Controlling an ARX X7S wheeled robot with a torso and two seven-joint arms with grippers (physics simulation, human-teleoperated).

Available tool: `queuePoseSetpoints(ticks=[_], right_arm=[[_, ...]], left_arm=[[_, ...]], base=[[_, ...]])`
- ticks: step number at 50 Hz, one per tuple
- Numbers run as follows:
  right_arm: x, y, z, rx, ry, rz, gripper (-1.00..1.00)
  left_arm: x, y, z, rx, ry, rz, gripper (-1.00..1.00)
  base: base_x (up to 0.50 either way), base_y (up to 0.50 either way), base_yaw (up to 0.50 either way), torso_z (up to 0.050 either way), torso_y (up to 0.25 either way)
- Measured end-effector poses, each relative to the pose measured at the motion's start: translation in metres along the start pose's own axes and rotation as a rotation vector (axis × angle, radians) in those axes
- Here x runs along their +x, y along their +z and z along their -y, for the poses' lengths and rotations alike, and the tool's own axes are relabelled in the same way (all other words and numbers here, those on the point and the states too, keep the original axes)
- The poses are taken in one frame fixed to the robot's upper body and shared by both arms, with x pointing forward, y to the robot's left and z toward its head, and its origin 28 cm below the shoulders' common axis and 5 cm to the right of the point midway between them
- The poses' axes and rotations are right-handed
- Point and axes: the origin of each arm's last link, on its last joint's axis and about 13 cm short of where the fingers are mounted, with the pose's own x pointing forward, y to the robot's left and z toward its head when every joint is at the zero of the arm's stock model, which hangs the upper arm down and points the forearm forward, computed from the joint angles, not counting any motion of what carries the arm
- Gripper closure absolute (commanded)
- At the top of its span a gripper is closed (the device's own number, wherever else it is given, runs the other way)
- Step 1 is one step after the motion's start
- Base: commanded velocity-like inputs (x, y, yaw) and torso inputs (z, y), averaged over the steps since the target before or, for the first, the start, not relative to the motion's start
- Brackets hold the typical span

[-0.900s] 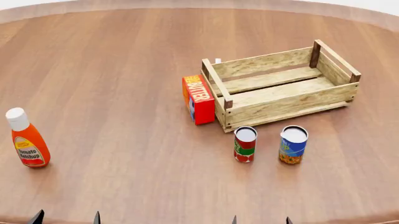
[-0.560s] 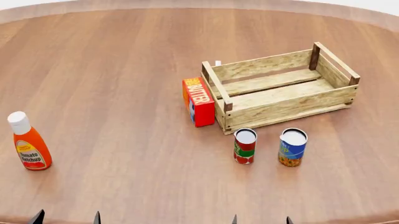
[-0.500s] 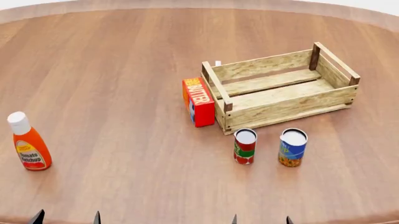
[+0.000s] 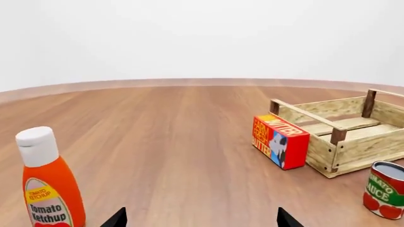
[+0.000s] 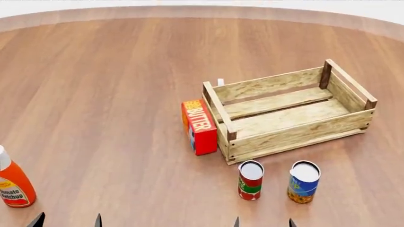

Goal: Pick up the tomato sauce, and put it in the wooden tray.

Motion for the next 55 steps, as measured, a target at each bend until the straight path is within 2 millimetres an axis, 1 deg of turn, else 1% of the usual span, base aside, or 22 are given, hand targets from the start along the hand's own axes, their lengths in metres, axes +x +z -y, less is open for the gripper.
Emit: queuePoseSetpoints(ticks=[55], right_arm=[[-0.0005, -0.0001, -0.0009, -0.007, 0.008, 0.0, -1.0]], left_arm=[[0.0003, -0.0003, -0.0001, 0.0, 0.0, 0.0, -1.0]], base=[[0.33, 0.0, 0.0, 0.0, 0.0]])
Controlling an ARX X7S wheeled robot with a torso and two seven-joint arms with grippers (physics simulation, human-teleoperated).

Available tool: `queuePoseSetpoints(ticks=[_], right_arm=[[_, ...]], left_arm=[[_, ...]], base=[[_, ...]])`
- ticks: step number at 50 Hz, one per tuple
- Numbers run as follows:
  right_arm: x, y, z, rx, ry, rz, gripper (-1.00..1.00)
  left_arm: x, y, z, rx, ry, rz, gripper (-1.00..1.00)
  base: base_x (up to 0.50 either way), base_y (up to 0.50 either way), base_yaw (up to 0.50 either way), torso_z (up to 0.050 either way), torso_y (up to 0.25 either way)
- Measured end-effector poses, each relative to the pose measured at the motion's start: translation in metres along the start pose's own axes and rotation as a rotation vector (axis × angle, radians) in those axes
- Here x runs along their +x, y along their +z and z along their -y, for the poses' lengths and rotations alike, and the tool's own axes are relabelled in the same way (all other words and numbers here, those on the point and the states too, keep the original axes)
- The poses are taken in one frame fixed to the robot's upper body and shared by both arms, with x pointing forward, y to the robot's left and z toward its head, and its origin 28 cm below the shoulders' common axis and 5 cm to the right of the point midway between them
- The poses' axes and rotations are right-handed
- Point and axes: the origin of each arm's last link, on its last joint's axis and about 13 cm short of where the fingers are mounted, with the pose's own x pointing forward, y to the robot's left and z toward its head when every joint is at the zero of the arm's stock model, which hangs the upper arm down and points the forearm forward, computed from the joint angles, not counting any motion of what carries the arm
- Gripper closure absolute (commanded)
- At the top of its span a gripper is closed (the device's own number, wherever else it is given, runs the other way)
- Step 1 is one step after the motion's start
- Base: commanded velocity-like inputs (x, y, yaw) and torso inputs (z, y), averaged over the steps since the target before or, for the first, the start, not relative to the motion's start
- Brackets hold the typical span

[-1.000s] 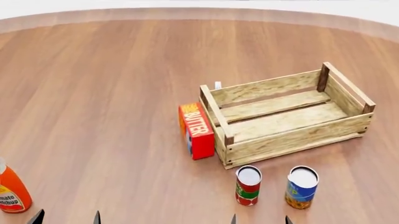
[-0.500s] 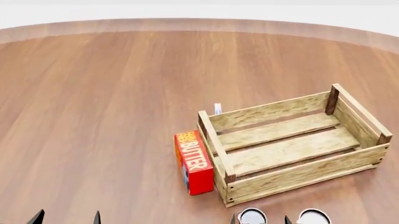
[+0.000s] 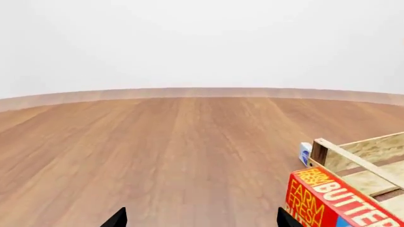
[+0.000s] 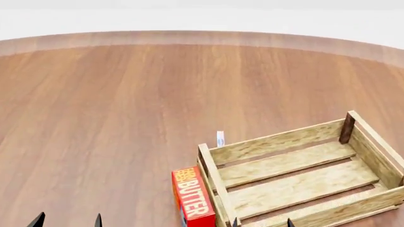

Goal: Pick up the tomato sauce, and put it in the wooden tray.

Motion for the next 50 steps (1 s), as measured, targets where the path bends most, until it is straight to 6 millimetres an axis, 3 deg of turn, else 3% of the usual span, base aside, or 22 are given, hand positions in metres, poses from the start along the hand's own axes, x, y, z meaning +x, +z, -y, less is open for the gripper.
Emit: queuePoseSetpoints(ticks=[21, 50], right_arm=[[-0.0007, 0.0004, 0.0, -0.001, 0.0, 0.001, -1.0], [-0.0017, 0.0022, 0.0003, 0.011, -0.005, 0.016, -1.0]], left_arm=[[-0.0005, 0.0004, 0.0002, 0.001, 0.0, 0.0, -1.0], [0.0001, 0.0007, 0.001, 0.013, 0.001, -0.005, -1.0]], base=[[0.33, 0.0, 0.0, 0.0, 0.001], [0.0, 0.0, 0.0, 0.0, 0.0]])
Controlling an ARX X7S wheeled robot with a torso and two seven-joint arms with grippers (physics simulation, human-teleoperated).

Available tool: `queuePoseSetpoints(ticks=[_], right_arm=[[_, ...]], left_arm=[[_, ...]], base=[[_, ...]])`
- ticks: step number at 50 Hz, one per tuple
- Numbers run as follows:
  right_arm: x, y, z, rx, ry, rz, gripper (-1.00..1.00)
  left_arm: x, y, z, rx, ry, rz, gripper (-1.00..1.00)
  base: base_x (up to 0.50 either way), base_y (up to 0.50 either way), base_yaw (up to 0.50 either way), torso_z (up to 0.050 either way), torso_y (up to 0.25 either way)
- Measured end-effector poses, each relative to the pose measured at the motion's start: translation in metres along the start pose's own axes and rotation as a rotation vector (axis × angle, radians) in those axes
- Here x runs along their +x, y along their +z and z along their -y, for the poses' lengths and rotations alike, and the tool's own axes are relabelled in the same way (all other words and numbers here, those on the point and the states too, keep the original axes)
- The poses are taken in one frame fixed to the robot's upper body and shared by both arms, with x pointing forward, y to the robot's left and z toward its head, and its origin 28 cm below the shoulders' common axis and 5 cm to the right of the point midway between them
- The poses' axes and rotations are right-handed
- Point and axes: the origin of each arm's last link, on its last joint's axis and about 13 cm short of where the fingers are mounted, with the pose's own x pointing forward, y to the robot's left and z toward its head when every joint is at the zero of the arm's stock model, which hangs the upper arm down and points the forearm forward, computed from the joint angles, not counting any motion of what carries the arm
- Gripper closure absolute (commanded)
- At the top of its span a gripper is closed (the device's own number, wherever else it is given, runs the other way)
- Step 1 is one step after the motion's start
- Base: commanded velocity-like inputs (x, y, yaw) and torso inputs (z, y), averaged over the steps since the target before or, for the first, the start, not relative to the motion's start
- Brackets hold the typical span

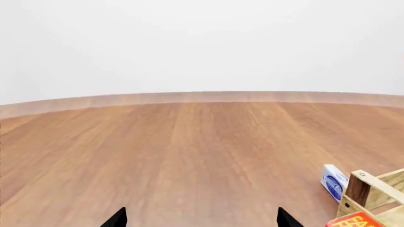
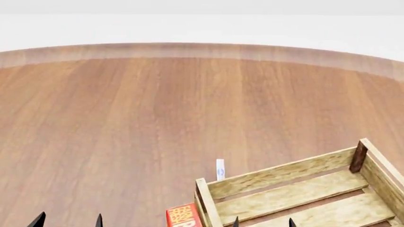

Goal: Pick up the tomato sauce, and put it in the wooden tray.

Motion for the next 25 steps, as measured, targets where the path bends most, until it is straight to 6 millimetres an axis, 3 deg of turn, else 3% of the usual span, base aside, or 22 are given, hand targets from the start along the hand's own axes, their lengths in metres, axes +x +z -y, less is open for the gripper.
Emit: queuePoseSetpoints(ticks=[25], right_arm=[[-0.0009, -0.0035, -0.0025, 0.001, -0.003, 0.007, -1.0]], left_arm=[[0.0016, -0.0022, 0.0033, 0.043, 0.009, -0.026, -1.0]], base=[[0.0, 0.0, 0.0, 0.0, 0.0]])
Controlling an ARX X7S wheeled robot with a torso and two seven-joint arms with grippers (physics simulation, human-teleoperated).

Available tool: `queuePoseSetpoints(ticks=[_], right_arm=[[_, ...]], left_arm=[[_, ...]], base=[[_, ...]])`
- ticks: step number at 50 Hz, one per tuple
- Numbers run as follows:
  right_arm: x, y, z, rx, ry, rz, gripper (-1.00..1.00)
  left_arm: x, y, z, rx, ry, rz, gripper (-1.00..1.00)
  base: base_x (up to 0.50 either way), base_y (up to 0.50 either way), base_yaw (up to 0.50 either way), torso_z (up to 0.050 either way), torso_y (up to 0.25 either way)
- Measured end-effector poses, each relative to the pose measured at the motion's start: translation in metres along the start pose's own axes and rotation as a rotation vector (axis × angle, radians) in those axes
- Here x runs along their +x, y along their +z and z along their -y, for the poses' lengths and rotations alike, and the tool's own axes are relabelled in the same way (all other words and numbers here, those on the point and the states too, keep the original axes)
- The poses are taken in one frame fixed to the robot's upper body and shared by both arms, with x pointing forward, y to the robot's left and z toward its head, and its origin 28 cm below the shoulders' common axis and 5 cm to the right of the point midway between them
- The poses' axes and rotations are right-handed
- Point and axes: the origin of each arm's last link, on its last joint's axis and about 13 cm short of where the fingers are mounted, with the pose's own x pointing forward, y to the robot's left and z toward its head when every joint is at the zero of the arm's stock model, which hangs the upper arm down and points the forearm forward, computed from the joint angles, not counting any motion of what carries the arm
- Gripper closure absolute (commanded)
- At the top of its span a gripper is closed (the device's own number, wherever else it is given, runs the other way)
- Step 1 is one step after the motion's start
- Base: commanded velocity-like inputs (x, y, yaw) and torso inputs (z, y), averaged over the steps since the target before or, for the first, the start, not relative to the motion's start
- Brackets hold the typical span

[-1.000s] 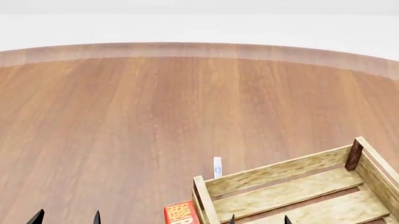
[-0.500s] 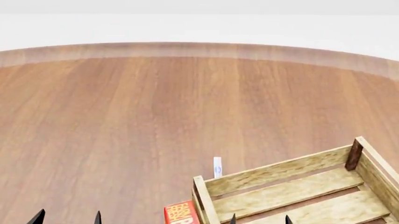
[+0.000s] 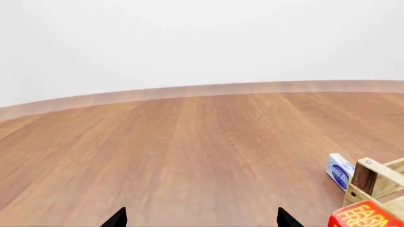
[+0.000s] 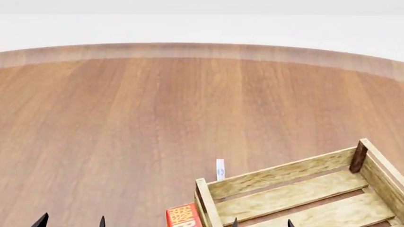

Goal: Pick up the tomato sauce, and put it in the wooden tray.

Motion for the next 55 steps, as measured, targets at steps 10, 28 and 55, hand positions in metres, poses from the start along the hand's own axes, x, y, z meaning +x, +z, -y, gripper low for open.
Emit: queuePoseSetpoints(ticks=[10, 28, 55], right_arm=[[-0.014, 0.002, -0.002, -0.012, 0.023, 0.047, -1.0], [-0.081, 0.002, -0.002, -0.02, 0.078, 0.141, -1.0], [-0.173, -0.016, -0.005, 0.011, 0.047, 0.196, -1.0]], left_arm=[[0.001, -0.001, 0.0, 0.001, 0.001, -0.003, -1.0], [0.001, -0.001, 0.0, 0.004, 0.005, -0.004, -1.0], [0.0, -0.001, 0.0, 0.005, 0.011, -0.005, -1.0]], base=[[0.0, 0.0, 0.0, 0.0, 0.0], [0.0, 0.0, 0.0, 0.0, 0.0], [0.0, 0.0, 0.0, 0.0, 0.0]])
